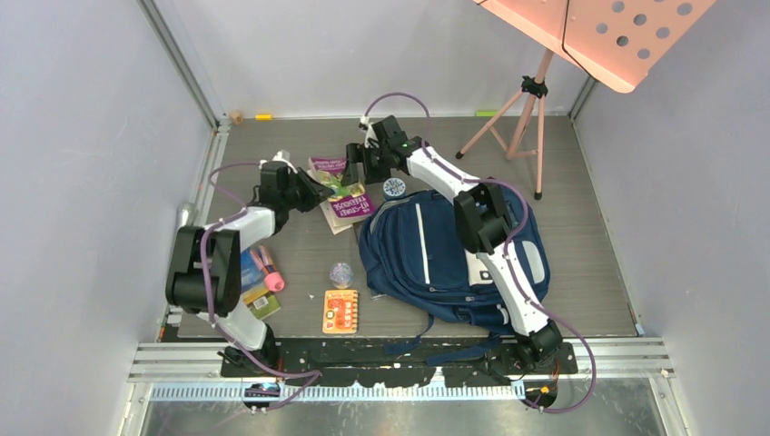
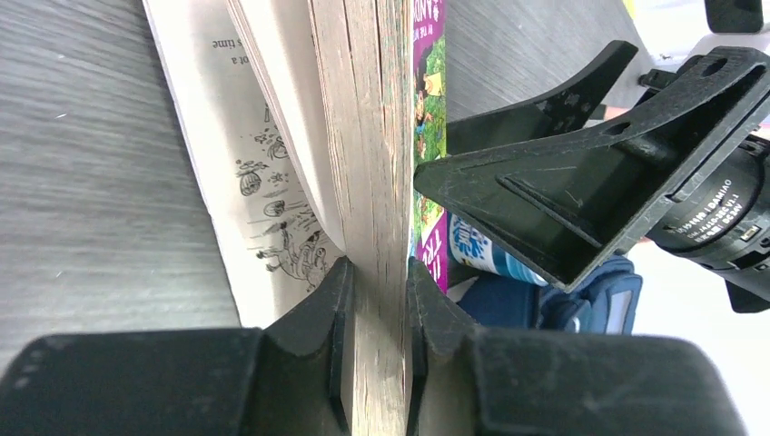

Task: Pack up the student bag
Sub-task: Pick up the book from the center of the board.

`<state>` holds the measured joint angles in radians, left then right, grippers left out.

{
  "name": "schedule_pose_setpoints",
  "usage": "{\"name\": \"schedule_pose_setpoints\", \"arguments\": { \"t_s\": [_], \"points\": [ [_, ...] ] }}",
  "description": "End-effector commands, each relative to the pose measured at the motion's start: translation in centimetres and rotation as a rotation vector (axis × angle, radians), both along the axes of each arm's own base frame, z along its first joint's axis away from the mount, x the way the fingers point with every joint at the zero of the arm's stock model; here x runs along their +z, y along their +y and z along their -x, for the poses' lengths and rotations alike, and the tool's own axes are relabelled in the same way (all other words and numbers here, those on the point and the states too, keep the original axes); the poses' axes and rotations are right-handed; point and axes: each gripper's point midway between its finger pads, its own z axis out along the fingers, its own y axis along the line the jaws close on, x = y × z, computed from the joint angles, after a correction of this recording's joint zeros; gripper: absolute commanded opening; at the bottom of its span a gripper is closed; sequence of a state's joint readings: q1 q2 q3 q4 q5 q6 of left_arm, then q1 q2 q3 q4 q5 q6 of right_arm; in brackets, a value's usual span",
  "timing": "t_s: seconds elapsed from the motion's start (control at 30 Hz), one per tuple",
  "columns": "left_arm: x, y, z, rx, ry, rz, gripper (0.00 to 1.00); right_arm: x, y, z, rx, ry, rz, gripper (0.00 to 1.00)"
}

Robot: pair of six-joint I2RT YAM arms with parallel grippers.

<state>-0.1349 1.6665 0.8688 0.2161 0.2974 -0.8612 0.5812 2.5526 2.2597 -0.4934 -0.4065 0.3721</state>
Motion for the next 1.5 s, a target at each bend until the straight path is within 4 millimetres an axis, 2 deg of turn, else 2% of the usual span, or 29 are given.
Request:
{"name": "schedule_pose_setpoints", "arguments": {
  "t_s": [0.0,0.23,0.3,0.33,0.37,0.4,0.43,0.47,0.5,0.53,0.63,0.67,0.7,0.8,0.9,0.97,1.03,1.07,1.1,1.13,1.17,1.2,1.23,1.27,1.3,1.33,1.37,1.47],
  "points": [
    [9.9,-0.1,-0.5,-0.034,-0.286,0.089,0.0,7.9,0.9,0.3,0.006,-0.124,-0.074,0.91],
    [14.9,1.5,2.2,-0.055,-0.371,0.098,0.0,13.3,0.1,1.2,0.003,-0.175,-0.125,0.92],
    [16.3,2.0,3.1,-0.058,-0.398,0.093,0.0,16.5,-0.4,2.1,0.005,-0.202,-0.169,0.92],
    [17.0,2.1,3.6,-0.064,-0.417,0.095,0.0,16.6,-0.5,2.6,0.012,-0.19,-0.186,0.92],
    [18.3,2.1,4.3,-0.073,-0.452,0.098,0.0,18.6,-0.7,3.1,0.016,-0.215,-0.214,0.93],
    [19.2,2.1,4.9,-0.083,-0.478,0.101,0.0,18.5,-0.8,3.8,0.023,-0.189,-0.225,0.93],
    [20.2,2.1,5.5,-0.093,-0.507,0.101,0.0,20.4,-1.1,4.5,0.029,-0.213,-0.253,0.93],
    [21.2,2.0,6.1,-0.105,-0.534,0.104,0.0,20.1,-1.1,5.3,0.04,-0.182,-0.264,0.93],
    [22.2,1.8,6.8,-0.119,-0.562,0.107,0.0,22.2,-1.3,6.2,0.061,-0.209,-0.306,0.93],
    [23.2,1.6,7.5,-0.137,-0.587,0.114,0.0,21.8,-1.5,7.0,0.06,-0.178,-0.313,0.93],
    [25.5,1.0,9.3,-0.175,-0.643,0.138,0.0,24.5,-2.0,9.7,0.1,-0.169,-0.397,0.93],
    [26.1,0.8,9.9,-0.191,-0.658,0.151,0.0,25.9,-2.3,10.5,0.109,-0.185,-0.423,0.93],
    [26.7,0.6,10.4,-0.205,-0.674,0.163,0.0,26.2,-2.3,11.1,0.119,-0.175,-0.446,0.93],
    [28.2,0.1,11.6,-0.245,-0.716,0.187,0.0,29.2,-2.4,13.1,0.157,-0.199,-0.517,0.93],
    [28.9,-0.2,12.3,-0.271,-0.737,0.193,0.0,30.8,-2.0,15.2,0.204,-0.2,-0.556,0.89],
    [29.0,-0.3,12.6,-0.282,-0.736,0.194,0.0,31.8,-2.0,16.1,0.216,-0.216,-0.566,0.8],
    [28.8,-0.5,12.9,-0.299,-0.734,0.194,0.0,32.6,-2.3,16.6,0.206,-0.235,-0.572,0.67],
    [28.8,-0.7,13.1,-0.316,-0.733,0.196,0.0,33.0,-2.6,16.8,0.197,-0.247,-0.573,0.55],
    [28.7,-0.9,13.3,-0.334,-0.73,0.198,0.0,33.2,-2.7,16.9,0.194,-0.251,-0.574,0.48],
    [28.6,-1.1,13.6,-0.353,-0.728,0.199,0.0,33.4,-3.0,17.1,0.184,-0.259,-0.573,0.32],
    [28.5,-1.3,13.8,-0.378,-0.723,0.201,0.0,33.5,-3.1,17.1,0.178,-0.263,-0.572,0.24],
    [28.3,-1.5,14.1,-0.4,-0.715,0.198,0.02,33.7,-3.4,17.2,0.165,-0.273,-0.567,0.12],
    [28.0,-1.6,14.2,-0.417,-0.706,0.192,0.11,34.1,-3.7,17.5,0.161,-0.29,-0.567,0.06],
    [27.8,-1.7,14.3,-0.428,-0.696,0.182,0.24,33.8,-3.9,17.4,0.145,-0.294,-0.555,0.02],
    [27.3,-1.6,14.4,-0.43,-0.68,0.174,0.39,34.5,-4.4,17.8,0.142,-0.313,-0.561,0.01],
    [27.1,-1.6,14.5,-0.428,-0.675,0.161,0.52,34.2,-4.6,17.9,0.135,-0.318,-0.554,0.0],
    [26.7,-1.5,14.5,-0.423,-0.664,0.152,0.65,35.0,-5.1,18.4,0.134,-0.338,-0.563,0.0],
    [25.9,-1.3,14.7,-0.413,-0.645,0.14,0.82,35.4,-5.9,19.4,0.136,-0.361,-0.565,0.01]
  ]
}}
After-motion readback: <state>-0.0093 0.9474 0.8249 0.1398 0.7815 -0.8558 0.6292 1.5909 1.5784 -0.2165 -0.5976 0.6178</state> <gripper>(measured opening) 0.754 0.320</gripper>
